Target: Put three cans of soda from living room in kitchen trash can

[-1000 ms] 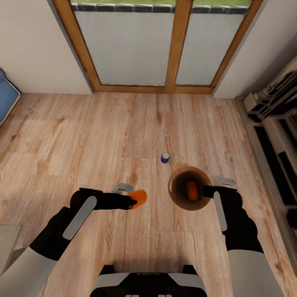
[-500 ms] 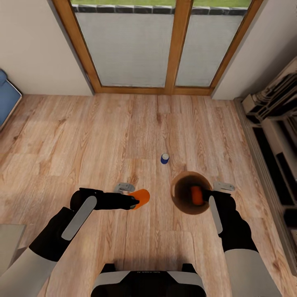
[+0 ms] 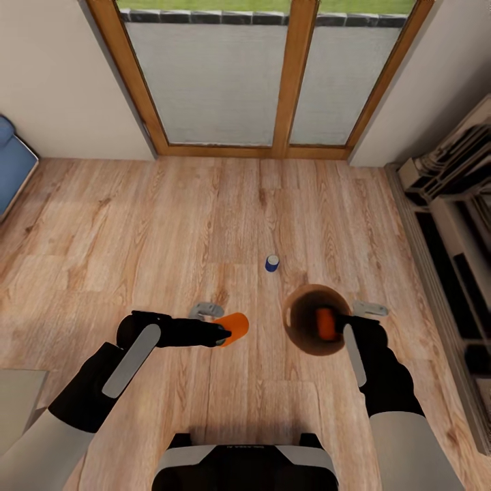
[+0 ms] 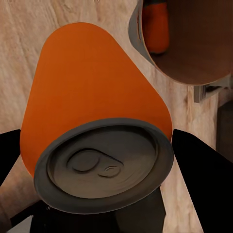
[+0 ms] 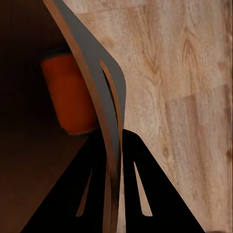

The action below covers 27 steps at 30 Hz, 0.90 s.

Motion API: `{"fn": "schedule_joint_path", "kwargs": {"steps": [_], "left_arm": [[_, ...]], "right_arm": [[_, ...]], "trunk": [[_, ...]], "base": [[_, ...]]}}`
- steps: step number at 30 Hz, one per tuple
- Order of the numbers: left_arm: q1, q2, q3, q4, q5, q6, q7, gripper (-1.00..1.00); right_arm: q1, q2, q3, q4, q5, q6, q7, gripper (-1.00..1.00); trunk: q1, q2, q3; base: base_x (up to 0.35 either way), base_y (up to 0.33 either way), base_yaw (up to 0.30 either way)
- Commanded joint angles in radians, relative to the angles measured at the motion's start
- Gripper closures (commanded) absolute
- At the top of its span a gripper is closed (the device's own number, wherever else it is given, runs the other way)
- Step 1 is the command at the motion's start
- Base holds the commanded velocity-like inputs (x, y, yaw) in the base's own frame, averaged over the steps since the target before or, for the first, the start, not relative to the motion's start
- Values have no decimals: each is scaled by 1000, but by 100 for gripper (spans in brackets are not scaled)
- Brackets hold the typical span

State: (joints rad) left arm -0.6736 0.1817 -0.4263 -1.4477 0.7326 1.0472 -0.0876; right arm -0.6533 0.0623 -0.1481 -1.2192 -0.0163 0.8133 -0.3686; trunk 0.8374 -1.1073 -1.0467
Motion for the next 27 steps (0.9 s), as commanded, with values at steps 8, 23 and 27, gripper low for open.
{"fn": "schedule_joint_path", "kwargs": {"steps": [8, 23, 27], "left_arm": [[0, -5, -4, -11, -1, 0, 0, 100], [4, -11, -38, -37, 0, 0, -1, 100], [4, -11, -40, -39, 4, 0, -1, 100]], "right_arm": [[0, 8, 31, 3, 2, -1, -14, 100], [0, 14, 35, 22, 3, -14, -21, 100], [0, 14, 35, 34, 2, -16, -42, 100]], "trunk": [[-31, 56, 25], [-88, 161, 72], [-104, 189, 85]], "base": [[0, 0, 0], [0, 0, 0], [0, 0, 0]]}}
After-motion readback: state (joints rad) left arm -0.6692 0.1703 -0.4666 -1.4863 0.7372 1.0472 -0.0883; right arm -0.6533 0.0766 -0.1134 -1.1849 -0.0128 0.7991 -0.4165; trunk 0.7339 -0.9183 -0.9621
